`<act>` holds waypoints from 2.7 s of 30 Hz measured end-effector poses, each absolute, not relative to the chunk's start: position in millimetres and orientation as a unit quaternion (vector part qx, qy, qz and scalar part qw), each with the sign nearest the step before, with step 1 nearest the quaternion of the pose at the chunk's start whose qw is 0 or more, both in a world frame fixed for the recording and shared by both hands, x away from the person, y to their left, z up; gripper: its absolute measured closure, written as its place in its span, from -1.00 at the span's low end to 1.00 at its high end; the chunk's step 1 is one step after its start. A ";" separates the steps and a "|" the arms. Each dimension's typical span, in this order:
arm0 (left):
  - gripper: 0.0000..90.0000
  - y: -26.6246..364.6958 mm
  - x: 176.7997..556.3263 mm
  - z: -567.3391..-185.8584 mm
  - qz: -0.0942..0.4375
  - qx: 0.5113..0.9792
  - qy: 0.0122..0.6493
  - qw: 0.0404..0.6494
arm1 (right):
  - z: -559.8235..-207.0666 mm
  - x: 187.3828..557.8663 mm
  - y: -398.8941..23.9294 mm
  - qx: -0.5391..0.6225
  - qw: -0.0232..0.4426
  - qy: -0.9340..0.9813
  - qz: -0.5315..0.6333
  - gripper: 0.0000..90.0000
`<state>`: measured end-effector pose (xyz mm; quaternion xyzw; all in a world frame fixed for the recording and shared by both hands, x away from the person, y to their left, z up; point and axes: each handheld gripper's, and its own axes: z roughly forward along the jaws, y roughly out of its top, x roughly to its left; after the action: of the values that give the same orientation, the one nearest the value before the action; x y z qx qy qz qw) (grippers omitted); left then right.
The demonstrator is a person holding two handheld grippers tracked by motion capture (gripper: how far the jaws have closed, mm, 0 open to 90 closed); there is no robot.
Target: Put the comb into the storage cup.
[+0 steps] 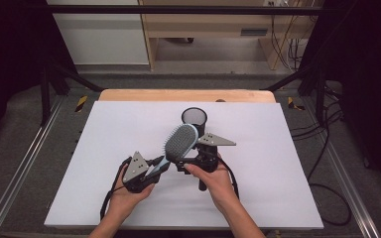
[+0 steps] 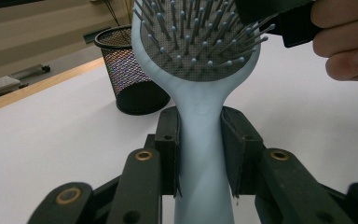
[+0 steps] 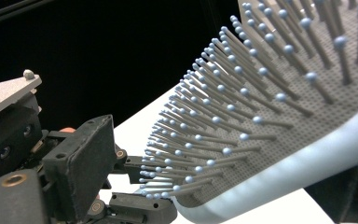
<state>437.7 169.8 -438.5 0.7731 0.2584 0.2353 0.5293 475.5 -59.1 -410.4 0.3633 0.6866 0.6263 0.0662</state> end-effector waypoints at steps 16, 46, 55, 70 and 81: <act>0.54 168.8 436.9 -438.8 0.234 0.773 0.257 0.531 | -411.0 478.0 -60.6 0.373 0.055 0.679 0.630 -0.60; 0.54 167.1 435.4 -438.6 0.233 0.772 0.253 0.534 | -412.5 479.9 -60.4 0.379 0.049 0.679 0.627 -0.43; 0.54 166.6 435.3 -438.7 0.233 0.772 0.251 0.535 | -413.3 480.3 -59.4 0.379 0.046 0.680 0.626 -0.38; 0.54 167.9 435.7 -438.9 0.233 0.771 0.252 0.536 | -414.2 480.5 -58.8 0.381 0.041 0.679 0.626 -0.31; 0.54 170.1 437.5 -439.8 0.224 0.770 0.260 0.539 | -415.5 480.5 -58.7 0.383 0.032 0.670 0.635 -0.20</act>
<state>437.5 170.1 -439.8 0.7695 0.2598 0.2242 0.5386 480.5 -58.7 -415.5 0.3828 0.6698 0.6355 0.0317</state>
